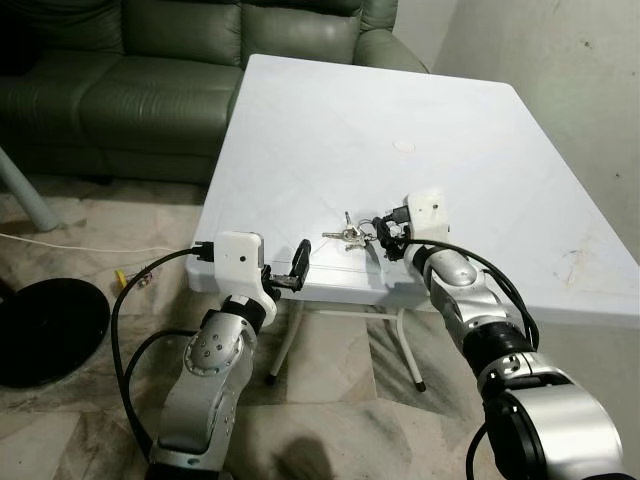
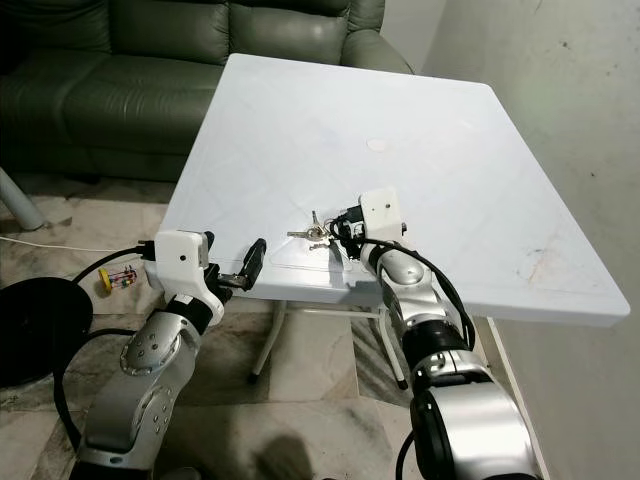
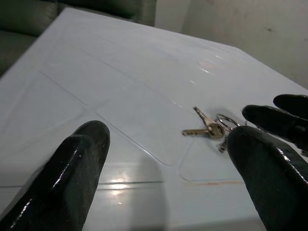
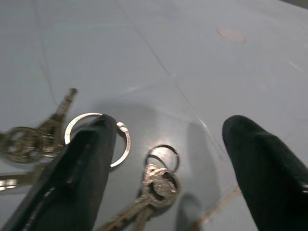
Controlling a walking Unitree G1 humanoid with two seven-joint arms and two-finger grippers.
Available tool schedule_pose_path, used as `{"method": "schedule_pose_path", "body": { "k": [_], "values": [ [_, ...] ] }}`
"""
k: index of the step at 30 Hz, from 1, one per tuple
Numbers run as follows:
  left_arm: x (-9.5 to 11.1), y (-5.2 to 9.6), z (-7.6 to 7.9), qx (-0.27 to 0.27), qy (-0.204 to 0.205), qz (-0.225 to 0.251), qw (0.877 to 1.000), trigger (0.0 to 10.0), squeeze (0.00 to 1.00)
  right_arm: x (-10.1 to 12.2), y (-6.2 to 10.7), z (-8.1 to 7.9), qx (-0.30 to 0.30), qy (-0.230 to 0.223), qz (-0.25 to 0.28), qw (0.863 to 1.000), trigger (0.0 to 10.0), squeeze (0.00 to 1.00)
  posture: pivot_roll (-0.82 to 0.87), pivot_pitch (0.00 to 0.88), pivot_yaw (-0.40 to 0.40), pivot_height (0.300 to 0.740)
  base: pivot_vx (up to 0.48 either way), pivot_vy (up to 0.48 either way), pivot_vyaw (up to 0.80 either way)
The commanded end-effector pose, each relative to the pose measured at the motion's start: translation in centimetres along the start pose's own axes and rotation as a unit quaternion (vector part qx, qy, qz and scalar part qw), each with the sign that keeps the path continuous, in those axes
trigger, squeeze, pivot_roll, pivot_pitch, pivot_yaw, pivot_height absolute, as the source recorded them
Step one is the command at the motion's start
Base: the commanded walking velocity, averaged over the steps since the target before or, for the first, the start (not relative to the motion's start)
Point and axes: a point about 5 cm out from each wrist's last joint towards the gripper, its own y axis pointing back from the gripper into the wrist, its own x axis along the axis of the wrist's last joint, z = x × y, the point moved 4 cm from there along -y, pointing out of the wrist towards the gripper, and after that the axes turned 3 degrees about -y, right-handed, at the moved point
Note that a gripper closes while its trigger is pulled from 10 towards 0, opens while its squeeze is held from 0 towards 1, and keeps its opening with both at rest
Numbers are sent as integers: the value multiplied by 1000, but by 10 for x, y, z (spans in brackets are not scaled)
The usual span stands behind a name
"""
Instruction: Hang keys on a hook
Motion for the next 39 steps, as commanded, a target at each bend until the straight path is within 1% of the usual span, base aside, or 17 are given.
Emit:
{"method": "schedule_pose_path", "body": {
  "k": [1, 2, 3, 4, 5, 8, 15, 31, 32, 33, 34, 35, 39],
  "values": [
    [2, 2, 9, -13, 2, 1, 1000, 10000, 0, 1, -1, 6, -5, -8, -9, 1000, 10000, 1000, 139, 167, -130, 740, 0, 0, 0],
    [2, 3, 9, -13, 2, 0, 1000, 10000, 0, 2, -2, 5, -2, -2, -12, 1000, 10000, 1000, 139, 167, -131, 740, 0, 0, 0],
    [2, 3, 9, -13, 2, 0, 1000, 10000, 0, 2, -2, 4, 3, -3, -15, 1000, 10000, 384, 140, 167, -132, 740, 0, 0, 0],
    [2, 3, 9, -13, 3, 0, 1000, 10000, 0, 3, -3, 3, 7, -4, -17, 1000, 10000, 384, 140, 169, -132, 740, 0, 0, 0],
    [2, 4, 10, -13, 3, -1, 1000, 10000, 0, 3, -3, 1, 15, -11, -21, 1000, 10000, 0, 142, 168, -133, 740, 0, 0, 0],
    [2, 5, 10, -13, 4, -3, 1000, 10000, 0, 5, -5, -2, 29, -29, -30, 999, 10000, 0, 144, 169, -137, 740, 0, 0, 0],
    [1, 7, 11, -9, 6, -6, 1000, 10000, 0, 12, -7, -6, 51, -52, -36, 997, 10000, 0, 147, 169, -143, 740, 0, 0, 0],
    [1, 8, 13, -5, 8, -7, 1000, 10000, 0, 8, -7, -9, 66, -38, -60, 995, 10000, 0, 153, 179, -151, 740, 0, 0, 0],
    [1, 8, 12, -4, 8, -7, 1000, 10000, 0, 7, -7, -9, 67, -37, -61, 995, 7059, 0, 153, 179, -151, 740, 0, 0, 0],
    [1, 8, 12, -4, 8, -7, 1000, 10000, 0, 8, -7, -9, 68, -37, -59, 995, 5020, 0, 152, 180, -152, 740, 0, 0, 0],
    [1, 9, 12, -4, 9, -7, 1000, 10000, 0, 8, -7, -9, 68, -37, -58, 995, 5020, 0, 152, 180, -152, 740, 0, 0, 0],
    [1, 8, 12, -3, 8, -7, 1000, 10000, 0, 8, -7, -9, 71, -35, -58, 995, 0, 0, 153, 183, -152, 740, 0, 0, 0],
    [2, 9, 10, -1, 8, -7, 1000, 10000, 0, 8, -7, -9, 71, -34, -61, 995, 0, 0, 154, 186, -153, 740, 0, 0, 0]
  ]
}}
